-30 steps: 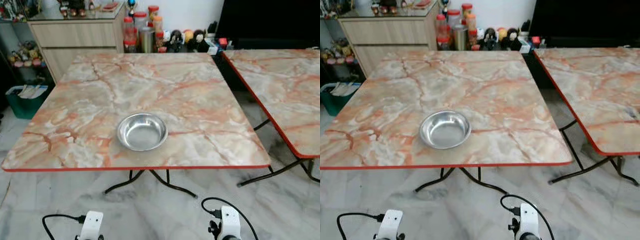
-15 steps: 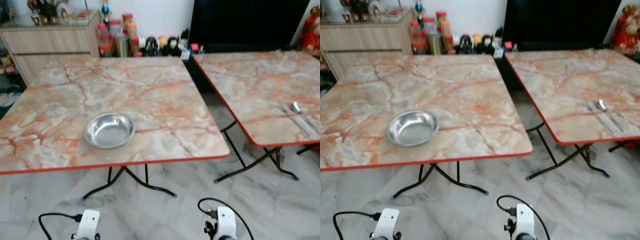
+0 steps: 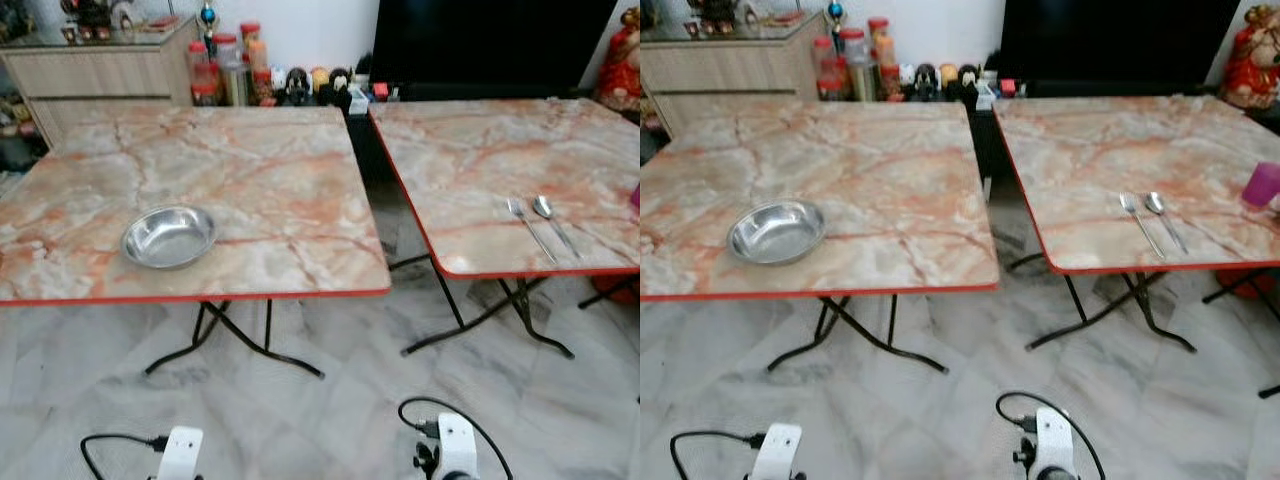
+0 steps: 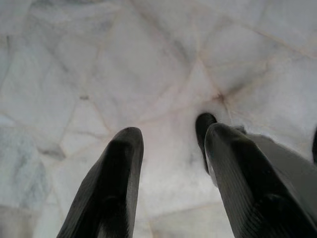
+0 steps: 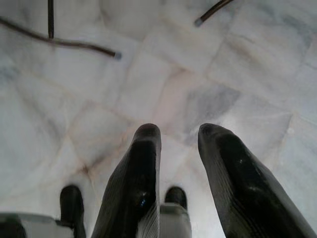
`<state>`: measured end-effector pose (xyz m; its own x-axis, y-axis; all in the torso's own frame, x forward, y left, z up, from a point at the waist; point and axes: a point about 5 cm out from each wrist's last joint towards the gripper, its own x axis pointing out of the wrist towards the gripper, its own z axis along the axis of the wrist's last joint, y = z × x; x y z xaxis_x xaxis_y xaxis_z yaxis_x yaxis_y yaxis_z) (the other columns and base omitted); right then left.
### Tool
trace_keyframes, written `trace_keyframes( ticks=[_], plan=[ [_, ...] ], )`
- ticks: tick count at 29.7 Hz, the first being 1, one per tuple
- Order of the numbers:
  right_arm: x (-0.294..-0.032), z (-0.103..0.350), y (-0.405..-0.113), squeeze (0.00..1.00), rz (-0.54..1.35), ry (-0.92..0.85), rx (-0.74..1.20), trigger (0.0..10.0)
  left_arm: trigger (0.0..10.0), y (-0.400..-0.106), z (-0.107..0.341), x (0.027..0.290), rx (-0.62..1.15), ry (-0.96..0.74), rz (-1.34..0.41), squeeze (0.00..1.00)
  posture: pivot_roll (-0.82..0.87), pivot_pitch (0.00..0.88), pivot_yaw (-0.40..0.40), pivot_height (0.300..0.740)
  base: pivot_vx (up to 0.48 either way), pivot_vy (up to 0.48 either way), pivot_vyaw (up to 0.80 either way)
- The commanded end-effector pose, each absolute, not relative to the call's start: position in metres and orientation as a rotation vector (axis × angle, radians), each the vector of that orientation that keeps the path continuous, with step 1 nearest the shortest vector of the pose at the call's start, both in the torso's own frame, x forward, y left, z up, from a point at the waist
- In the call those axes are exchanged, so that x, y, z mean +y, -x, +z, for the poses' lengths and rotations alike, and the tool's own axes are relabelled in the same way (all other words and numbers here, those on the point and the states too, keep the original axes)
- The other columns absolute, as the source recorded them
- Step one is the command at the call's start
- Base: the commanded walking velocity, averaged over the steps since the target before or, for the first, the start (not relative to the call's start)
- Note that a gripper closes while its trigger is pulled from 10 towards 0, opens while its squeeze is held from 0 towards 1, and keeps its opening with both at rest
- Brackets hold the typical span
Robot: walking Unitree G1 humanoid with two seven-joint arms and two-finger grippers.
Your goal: Setting the table
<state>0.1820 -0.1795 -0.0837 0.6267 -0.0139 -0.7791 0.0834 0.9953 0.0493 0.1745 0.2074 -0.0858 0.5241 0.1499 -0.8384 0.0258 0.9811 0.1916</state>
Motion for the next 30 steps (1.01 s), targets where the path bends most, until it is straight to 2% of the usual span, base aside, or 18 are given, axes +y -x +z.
trace_keyframes(
  ticks=[1, 12, 17, 25, 30],
  plan=[
    [-0.1839, -0.0833, -0.1821, 0.00, -0.071, -0.099, 0.894, 10.0, 10.0, -0.1831, -0.0822, 0.2043, 0.990, -0.177, 0.076, 0.00, -0.04, 0.000, -0.024, 0.736, 0.375, -0.296, 0.00],
    [-0.1812, -0.0838, -0.1823, 0.00, -0.041, -0.054, 0.909, 10.0, 10.0, -0.1843, -0.0819, 0.2023, 0.985, -0.171, 0.072, 0.00, -0.04, 0.000, -0.026, 0.736, 0.378, -0.292, 0.00],
    [-0.1813, -0.0838, -0.1824, 0.00, -0.072, -0.106, 0.902, 10.0, 10.0, -0.1851, -0.0816, 0.2017, 0.983, -0.183, 0.057, 0.00, -0.03, 0.000, -0.030, 0.736, 0.296, -0.373, 0.00],
    [-0.1820, -0.0835, -0.1829, 0.00, -0.066, -0.097, 0.904, 10.0, 10.0, -0.1853, -0.0815, 0.2018, 0.982, -0.178, 0.068, 0.00, -0.04, 0.000, -0.037, 0.736, 0.245, -0.408, 0.00],
    [-0.1854, -0.0821, -0.1852, 0.00, -0.076, -0.100, 0.899, 10.0, 10.0, -0.1863, -0.0815, 0.1989, 0.980, -0.175, 0.068, 0.00, -0.04, 0.000, -0.040, 0.736, 0.000, -0.434, 0.00]
  ],
)
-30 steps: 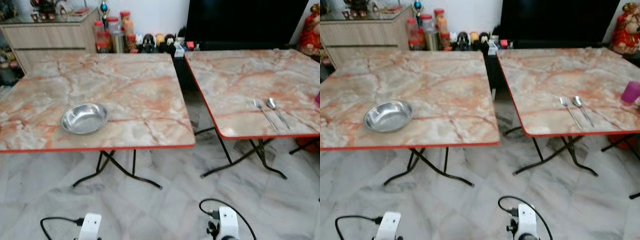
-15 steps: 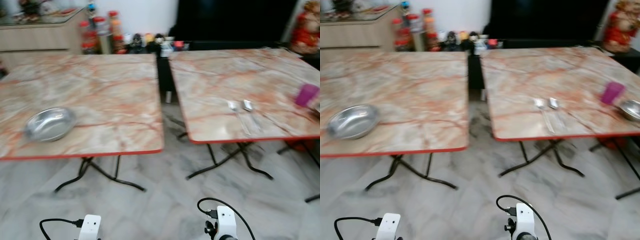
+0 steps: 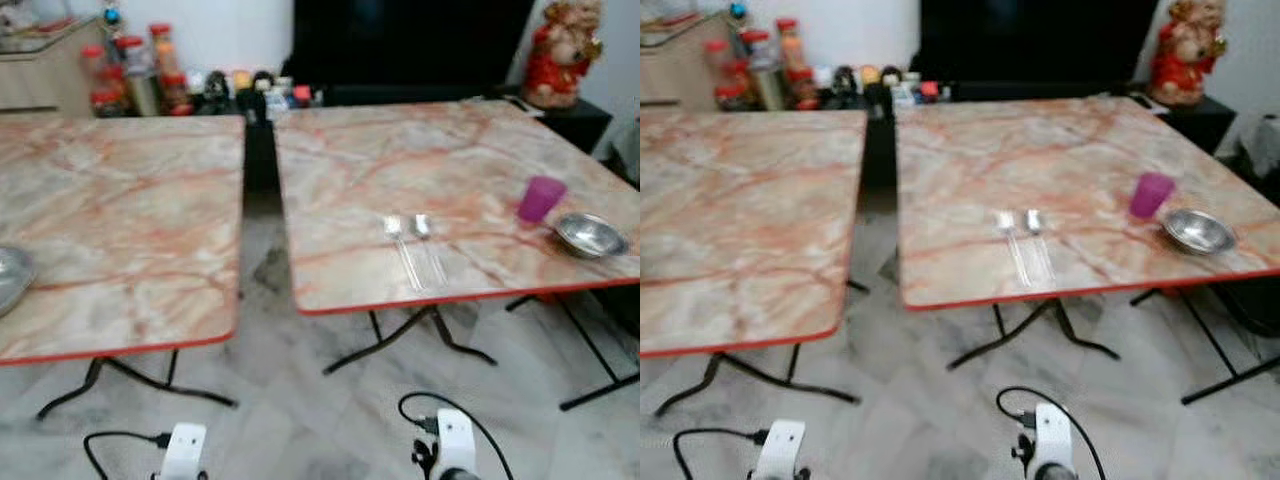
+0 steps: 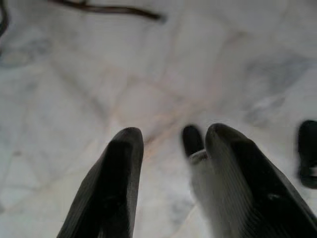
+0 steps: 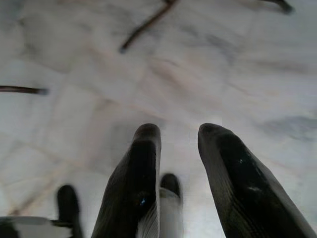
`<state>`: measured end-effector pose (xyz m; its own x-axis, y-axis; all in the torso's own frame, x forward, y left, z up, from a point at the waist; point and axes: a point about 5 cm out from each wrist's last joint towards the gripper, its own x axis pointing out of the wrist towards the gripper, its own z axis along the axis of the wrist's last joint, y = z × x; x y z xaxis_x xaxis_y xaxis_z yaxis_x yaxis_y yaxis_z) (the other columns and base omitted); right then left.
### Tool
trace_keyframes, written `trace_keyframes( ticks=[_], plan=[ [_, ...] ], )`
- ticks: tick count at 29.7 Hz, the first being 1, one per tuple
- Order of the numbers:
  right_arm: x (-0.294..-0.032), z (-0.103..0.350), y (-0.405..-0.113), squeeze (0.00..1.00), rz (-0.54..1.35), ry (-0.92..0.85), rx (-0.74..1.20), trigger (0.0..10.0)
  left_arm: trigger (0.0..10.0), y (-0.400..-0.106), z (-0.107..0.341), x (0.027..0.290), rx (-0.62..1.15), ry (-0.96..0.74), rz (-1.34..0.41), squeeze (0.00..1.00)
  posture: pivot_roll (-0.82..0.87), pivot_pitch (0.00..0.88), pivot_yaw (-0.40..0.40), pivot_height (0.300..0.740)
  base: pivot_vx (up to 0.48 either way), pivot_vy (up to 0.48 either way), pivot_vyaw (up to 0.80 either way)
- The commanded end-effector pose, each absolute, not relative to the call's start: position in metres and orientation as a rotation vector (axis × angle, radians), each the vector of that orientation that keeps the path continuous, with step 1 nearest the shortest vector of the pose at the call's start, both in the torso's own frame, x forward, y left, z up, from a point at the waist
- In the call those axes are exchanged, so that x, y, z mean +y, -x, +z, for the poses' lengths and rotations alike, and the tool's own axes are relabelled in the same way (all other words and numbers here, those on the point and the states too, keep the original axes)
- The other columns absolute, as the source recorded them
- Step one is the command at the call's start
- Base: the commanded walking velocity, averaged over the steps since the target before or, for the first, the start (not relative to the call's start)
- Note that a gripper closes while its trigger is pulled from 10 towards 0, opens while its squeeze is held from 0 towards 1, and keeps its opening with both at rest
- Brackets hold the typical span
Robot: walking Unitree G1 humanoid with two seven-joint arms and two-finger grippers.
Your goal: Setting the table
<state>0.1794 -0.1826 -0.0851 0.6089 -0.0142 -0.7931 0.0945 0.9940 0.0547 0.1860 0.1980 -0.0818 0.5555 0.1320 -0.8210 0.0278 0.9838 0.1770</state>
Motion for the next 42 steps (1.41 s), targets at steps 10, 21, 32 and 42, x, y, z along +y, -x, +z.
trace_keyframes(
  ticks=[10, 21, 32, 42],
  plan=[
    [-0.1863, -0.0813, -0.1868, 0.00, -0.082, -0.097, 0.897, 10.0, 10.0, -0.1866, -0.0811, 0.2005, 0.979, -0.183, 0.072, 0.00, -0.05, 0.000, -0.032, 0.736, 0.000, -0.442, 0.00],
    [-0.1841, -0.0820, -0.1857, 0.00, -0.078, -0.098, 0.899, 10.0, 10.0, -0.1847, -0.0816, 0.2032, 0.985, -0.197, 0.064, 0.00, -0.05, 0.000, -0.018, 0.736, 0.000, -0.442, 0.00],
    [-0.1793, -0.0828, -0.1849, 0.00, -0.038, -0.060, 0.902, 10.0, 10.0, -0.1896, -0.0790, 0.2041, 0.968, -0.188, 0.079, 0.00, -0.05, 0.000, -0.022, 0.736, 0.150, -0.411, 0.09],
    [-0.1832, -0.0829, -0.1840, 0.00, -0.073, -0.092, 0.902, 10.0, 10.0, -0.1875, -0.0803, 0.2025, 0.972, -0.180, 0.083, 0.00, -0.05, 0.000, -0.025, 0.736, 0.282, -0.385, 0.05]
  ],
)
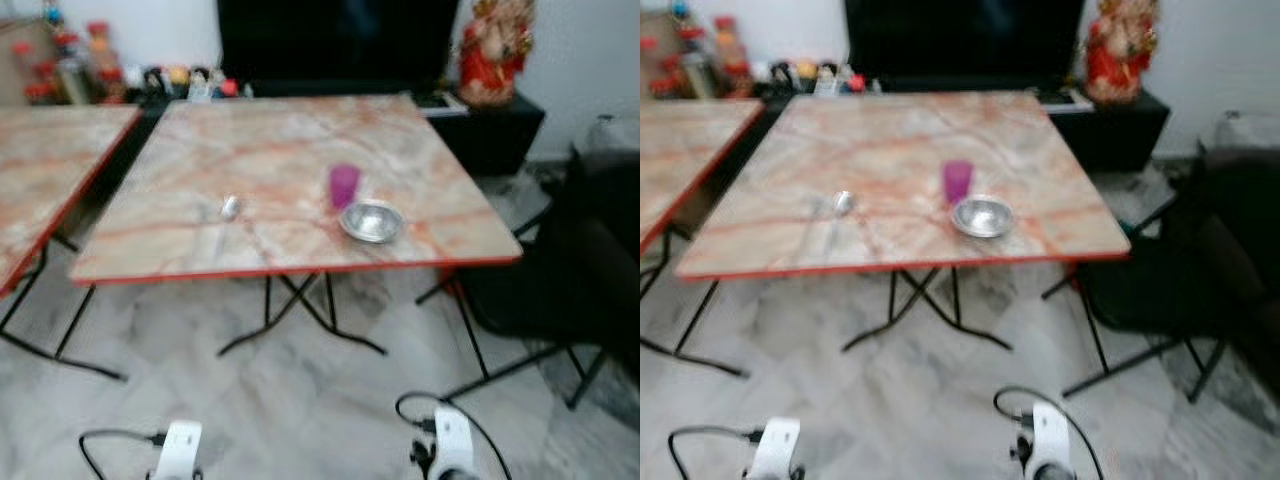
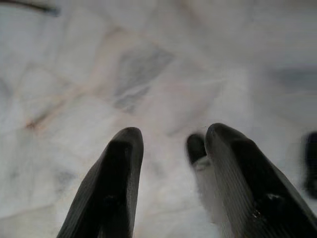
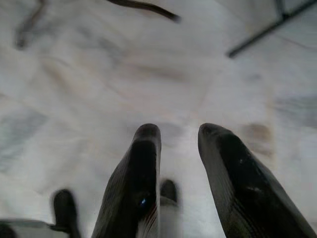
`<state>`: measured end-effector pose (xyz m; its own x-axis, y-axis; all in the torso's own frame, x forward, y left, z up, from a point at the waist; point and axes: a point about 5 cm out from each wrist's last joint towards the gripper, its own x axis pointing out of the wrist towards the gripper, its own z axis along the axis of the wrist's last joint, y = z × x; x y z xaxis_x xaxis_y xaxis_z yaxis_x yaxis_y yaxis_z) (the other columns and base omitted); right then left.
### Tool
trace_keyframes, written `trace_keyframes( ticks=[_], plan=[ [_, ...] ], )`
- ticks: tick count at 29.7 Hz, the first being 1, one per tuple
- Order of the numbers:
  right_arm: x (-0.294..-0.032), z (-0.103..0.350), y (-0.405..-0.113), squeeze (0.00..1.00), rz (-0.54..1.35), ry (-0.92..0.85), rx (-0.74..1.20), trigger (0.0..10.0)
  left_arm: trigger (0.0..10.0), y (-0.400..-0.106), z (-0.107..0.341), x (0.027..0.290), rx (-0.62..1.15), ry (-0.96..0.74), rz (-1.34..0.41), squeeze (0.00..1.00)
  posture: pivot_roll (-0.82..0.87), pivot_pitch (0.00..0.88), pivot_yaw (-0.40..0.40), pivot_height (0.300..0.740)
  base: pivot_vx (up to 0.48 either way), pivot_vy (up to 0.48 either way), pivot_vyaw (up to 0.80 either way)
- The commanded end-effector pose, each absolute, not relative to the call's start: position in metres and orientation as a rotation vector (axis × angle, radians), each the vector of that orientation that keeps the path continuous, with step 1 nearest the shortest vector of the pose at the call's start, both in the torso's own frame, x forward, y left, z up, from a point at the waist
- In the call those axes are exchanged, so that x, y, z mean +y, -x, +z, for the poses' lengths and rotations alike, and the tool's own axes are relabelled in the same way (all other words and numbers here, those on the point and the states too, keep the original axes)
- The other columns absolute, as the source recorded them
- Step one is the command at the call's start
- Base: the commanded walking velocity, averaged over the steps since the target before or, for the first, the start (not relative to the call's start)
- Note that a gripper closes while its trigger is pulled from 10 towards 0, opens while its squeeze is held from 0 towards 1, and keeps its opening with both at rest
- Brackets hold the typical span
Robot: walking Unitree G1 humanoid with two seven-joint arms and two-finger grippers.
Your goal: Setting the table
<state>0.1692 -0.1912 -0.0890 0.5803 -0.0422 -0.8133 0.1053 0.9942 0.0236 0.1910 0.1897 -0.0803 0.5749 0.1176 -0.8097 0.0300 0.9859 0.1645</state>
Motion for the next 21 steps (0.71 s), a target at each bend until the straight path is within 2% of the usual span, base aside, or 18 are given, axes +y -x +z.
trace_keyframes(
  ticks=[1, 5, 16, 19, 21],
  plan=[
    [-0.183, -0.083, -0.184, 0.00, -0.072, -0.091, 0.904, 10.0, 10.0, -0.187, -0.080, 0.202, 0.972, -0.178, 0.083, 0.00, -0.05, 0.000, -0.026, 0.736, 0.285, -0.382, 0.00],
    [-0.183, -0.083, -0.184, 0.00, -0.071, -0.090, 0.904, 10.0, 10.0, -0.190, -0.079, 0.201, 0.960, -0.169, 0.075, 0.00, -0.05, 0.000, -0.028, 0.736, 0.268, -0.319, 0.00],
    [-0.184, -0.083, -0.184, 0.00, -0.073, -0.090, 0.904, 10.0, 10.0, -0.204, -0.071, 0.200, 0.878, -0.146, 0.088, 0.00, -0.05, 0.000, -0.032, 0.736, 0.000, 0.000, 0.00],
    [-0.184, -0.083, -0.184, 0.00, -0.072, -0.088, 0.904, 10.0, 10.0, -0.212, -0.063, 0.210, 0.805, -0.135, 0.180, 0.00, -0.04, 0.000, -0.037, 0.736, 0.000, 0.000, 0.00],
    [-0.184, -0.083, -0.184, 0.00, -0.071, -0.087, 0.904, 10.0, 10.0, -0.219, -0.054, 0.224, 0.734, -0.119, 0.314, 0.00, -0.04, 0.000, -0.041, 0.736, 0.000, 0.000, 0.00]
  ],
)
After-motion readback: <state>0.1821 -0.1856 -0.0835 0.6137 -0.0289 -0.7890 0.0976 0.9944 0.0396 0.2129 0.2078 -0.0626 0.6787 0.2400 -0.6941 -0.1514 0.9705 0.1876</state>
